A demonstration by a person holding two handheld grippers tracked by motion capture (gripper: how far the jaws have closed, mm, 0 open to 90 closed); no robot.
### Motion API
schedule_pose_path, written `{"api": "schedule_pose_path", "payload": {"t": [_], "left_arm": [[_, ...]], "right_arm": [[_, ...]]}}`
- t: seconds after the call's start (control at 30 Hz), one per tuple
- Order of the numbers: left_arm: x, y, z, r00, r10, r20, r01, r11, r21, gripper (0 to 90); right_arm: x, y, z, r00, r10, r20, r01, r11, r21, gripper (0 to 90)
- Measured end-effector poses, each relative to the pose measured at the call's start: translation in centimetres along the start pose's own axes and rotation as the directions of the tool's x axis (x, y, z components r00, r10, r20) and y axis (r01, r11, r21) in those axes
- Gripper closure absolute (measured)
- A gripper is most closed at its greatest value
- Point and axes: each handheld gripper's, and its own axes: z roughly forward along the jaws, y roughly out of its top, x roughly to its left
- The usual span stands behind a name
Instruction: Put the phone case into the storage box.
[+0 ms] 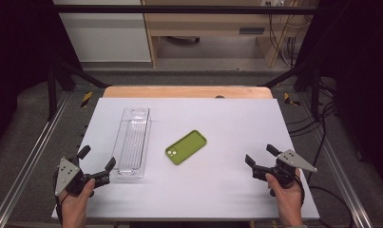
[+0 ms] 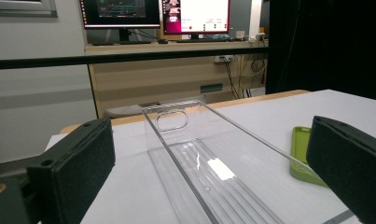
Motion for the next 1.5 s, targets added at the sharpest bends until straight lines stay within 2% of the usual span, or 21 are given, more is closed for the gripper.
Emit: {"api": "schedule_pose_path", "payload": {"t": [0.1, 0.27, 0.37, 0.4, 0.5, 0.57, 0.6, 0.63, 0.67, 0.8, 0.87, 0.9, 0.97, 1.0, 1.03, 1.17, 1.2, 1.23, 1.27, 1.4, 1.5], "left_arm": [[-0.1, 0.0, 0.0, 1.0000, -0.003, 0.007, 0.003, 1.0000, 0.001, 0.7], [-0.3, 0.0, 0.1, 0.9999, -0.008, 0.013, 0.008, 1.0000, 0.000, 0.7], [-0.3, 0.0, 0.0, 0.9999, -0.011, 0.008, 0.011, 0.9999, 0.005, 0.7], [-0.3, -0.1, 0.1, 0.9998, -0.016, 0.010, 0.016, 0.9999, 0.005, 0.6], [-0.5, -0.2, 0.3, 0.9999, -0.008, 0.012, 0.008, 0.9998, 0.018, 0.6], [-0.6, -0.2, 0.4, 0.9999, 0.001, 0.016, -0.001, 0.9997, 0.025, 0.6], [-0.6, -0.2, 0.4, 0.9999, 0.006, 0.016, -0.006, 0.9996, 0.026, 0.6], [-0.6, -0.2, 0.4, 0.9999, 0.002, 0.016, -0.003, 0.9997, 0.024, 0.6], [-0.5, -0.2, 0.4, 0.9999, -0.002, 0.015, 0.002, 0.9998, 0.021, 0.6], [-0.3, -0.3, 0.4, 0.9999, -0.007, 0.009, 0.006, 0.9997, 0.022, 0.6], [-0.3, -0.2, 0.4, 0.9999, -0.010, 0.008, 0.010, 0.9998, 0.020, 0.6], [-0.3, -0.2, 0.4, 0.9999, -0.012, 0.006, 0.011, 0.9998, 0.019, 0.6], [-0.2, -0.3, 0.4, 0.9999, -0.011, 0.005, 0.011, 0.9997, 0.020, 0.5], [-0.2, -0.3, 0.4, 0.9999, -0.009, 0.006, 0.009, 0.9997, 0.021, 0.5], [-0.2, -0.2, 0.4, 1.0000, -0.007, 0.005, 0.007, 0.9998, 0.021, 0.5], [-0.1, -0.3, 0.3, 0.9999, -0.014, 0.003, 0.014, 0.9997, 0.022, 0.5], [-0.2, -0.3, 0.3, 0.9999, -0.012, 0.004, 0.012, 0.9996, 0.024, 0.4], [-0.3, -0.3, 0.4, 1.0000, -0.002, 0.006, 0.002, 0.9996, 0.028, 0.4], [-0.3, -0.3, 0.4, 1.0000, 0.008, 0.005, -0.008, 0.9995, 0.030, 0.3], [-0.2, -0.3, 0.3, 1.0000, -0.001, 0.002, 0.001, 0.9996, 0.027, 0.3], [0.0, -0.3, 0.2, 1.0000, -0.008, -0.001, 0.008, 0.9997, 0.024, 0.3]], "right_arm": [[-0.2, -0.1, 0.1, 0.9999, 0.012, 0.012, -0.013, 0.999, 0.039, 5.4], [-0.1, -0.3, 0.5, 0.9973, 0.018, 0.071, -0.022, 0.998, 0.053, 8.5], [0.1, -0.3, 0.9, 0.9979, -0.003, 0.065, -0.003, 0.997, 0.082, 9.6], [0.4, 0.0, 1.2, 0.9987, -0.026, 0.044, 0.021, 0.993, 0.114, 12.4], [0.7, 0.6, 1.6, 0.9990, -0.042, 0.015, 0.040, 0.989, 0.142, 12.5], [0.8, 1.4, 2.1, 0.9992, -0.039, -0.011, 0.041, 0.982, 0.186, 12.3], [0.8, 2.1, 2.7, 0.9987, -0.045, -0.023, 0.049, 0.974, 0.223, 11.2], [0.8, 2.1, 2.7, 0.9987, -0.045, -0.023, 0.049, 0.974, 0.223, 11.2], [0.9, 2.7, 3.4, 0.9979, -0.063, -0.019, 0.065, 0.961, 0.270, 11.1], [1.0, 3.5, 4.4, 0.9946, -0.104, 0.004, 0.098, 0.949, 0.299, 12.4], [1.0, 3.9, 5.3, 0.9885, -0.149, 0.026, 0.133, 0.937, 0.323, 15.5], [1.0, 3.9, 5.3, 0.9885, -0.149, 0.026, 0.133, 0.937, 0.323, 15.5], [0.9, 4.0, 6.1, 0.9901, -0.140, 0.006, 0.130, 0.932, 0.338, 15.5], [1.1, 4.1, 6.9, 0.9891, -0.147, -0.003, 0.138, 0.923, 0.360, 15.5], [1.1, 4.1, 6.9, 0.9891, -0.147, -0.003, 0.138, 0.923, 0.360, 15.5], [1.9, 4.4, 8.5, 0.9837, -0.177, -0.033, 0.175, 0.901, 0.397, 15.3], [2.4, 4.6, 9.2, 0.9812, -0.186, -0.052, 0.191, 0.890, 0.414, 15.3], [2.4, 4.6, 9.2, 0.9812, -0.186, -0.052, 0.191, 0.890, 0.414, 15.3], [2.9, 4.8, 9.9, 0.9780, -0.198, -0.065, 0.207, 0.879, 0.429, 15.5], [3.7, 5.4, 11.0, 0.9735, -0.211, -0.088, 0.228, 0.869, 0.439, 16.3], [4.0, 5.6, 11.4, 0.9744, -0.204, -0.095, 0.225, 0.871, 0.437, 17.1]]}}
